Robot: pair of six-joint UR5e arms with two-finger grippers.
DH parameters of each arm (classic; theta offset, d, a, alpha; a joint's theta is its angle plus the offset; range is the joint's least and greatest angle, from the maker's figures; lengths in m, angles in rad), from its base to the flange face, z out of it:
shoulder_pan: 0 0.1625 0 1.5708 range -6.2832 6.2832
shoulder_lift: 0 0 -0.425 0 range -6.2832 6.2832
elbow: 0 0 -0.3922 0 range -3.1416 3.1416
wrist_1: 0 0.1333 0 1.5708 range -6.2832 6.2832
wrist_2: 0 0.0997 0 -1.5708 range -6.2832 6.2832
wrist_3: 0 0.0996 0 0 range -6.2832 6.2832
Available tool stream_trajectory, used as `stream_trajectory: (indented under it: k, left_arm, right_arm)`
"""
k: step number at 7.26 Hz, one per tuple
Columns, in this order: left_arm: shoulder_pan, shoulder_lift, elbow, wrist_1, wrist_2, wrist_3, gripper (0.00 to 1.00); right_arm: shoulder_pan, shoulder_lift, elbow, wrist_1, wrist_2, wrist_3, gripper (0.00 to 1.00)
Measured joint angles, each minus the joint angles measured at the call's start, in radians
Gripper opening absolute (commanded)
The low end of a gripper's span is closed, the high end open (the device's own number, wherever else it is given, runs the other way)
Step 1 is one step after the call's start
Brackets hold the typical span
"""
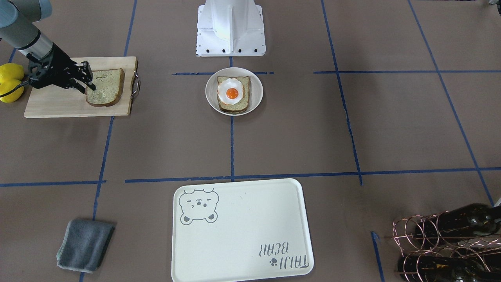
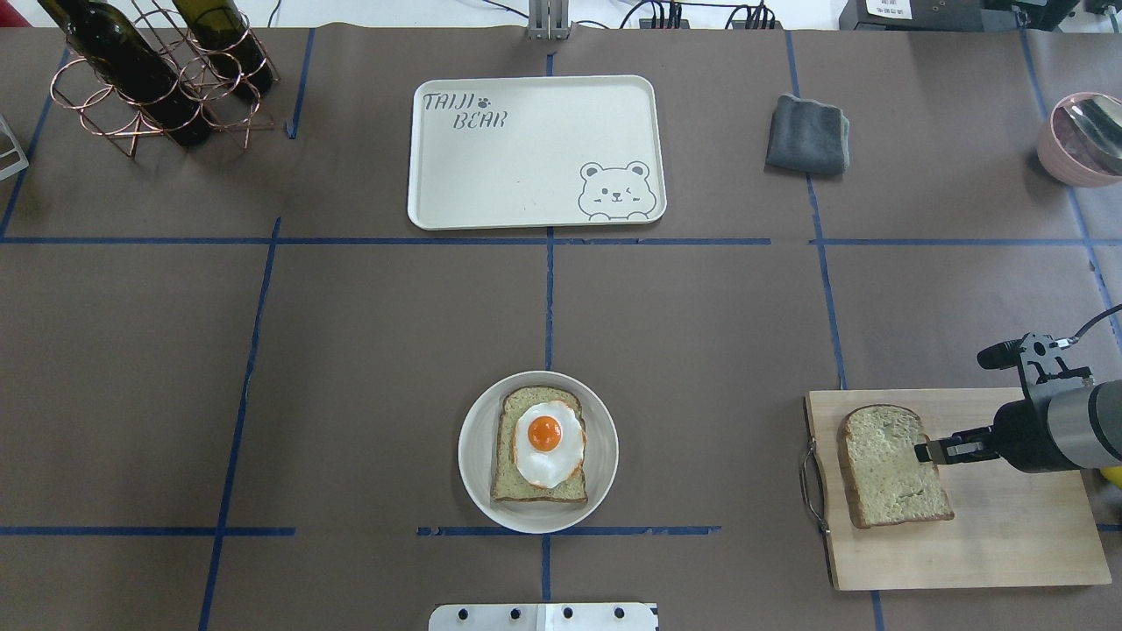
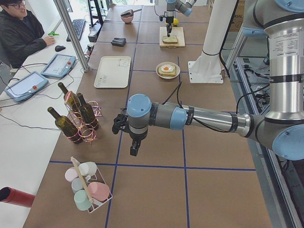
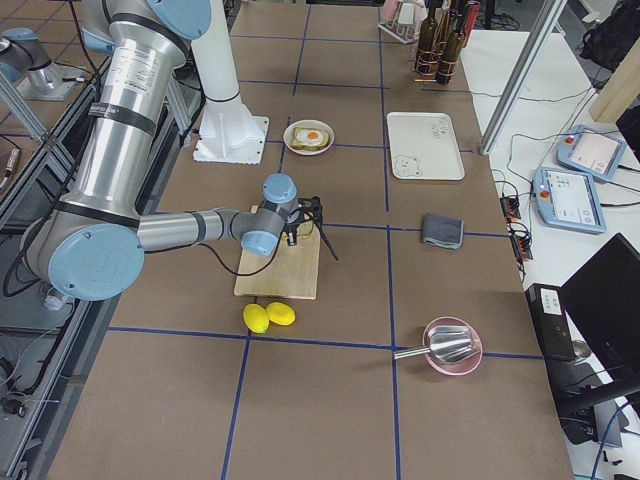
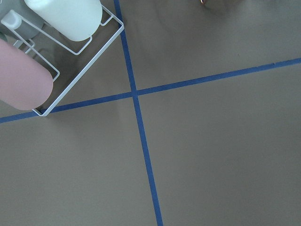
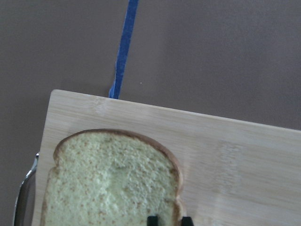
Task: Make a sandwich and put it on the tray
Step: 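Grasp the bread slice edge with the right gripper and lift it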
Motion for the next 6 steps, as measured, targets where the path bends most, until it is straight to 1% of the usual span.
stream_trajectory:
  k: [4,6]
  left_arm:
    - [0.000,0.000,-0.001,0.000,0.000,0.000,1.00]
    - [0.000,0.000,-0.002,-0.001,0.000,0.000,1.00]
  right_arm:
    - [0.004,-0.002,0.007,0.001,0.004,-0.001,0.00]
    - [0.013,-0.005,0.051,0.005,0.033,-0.001,0.00]
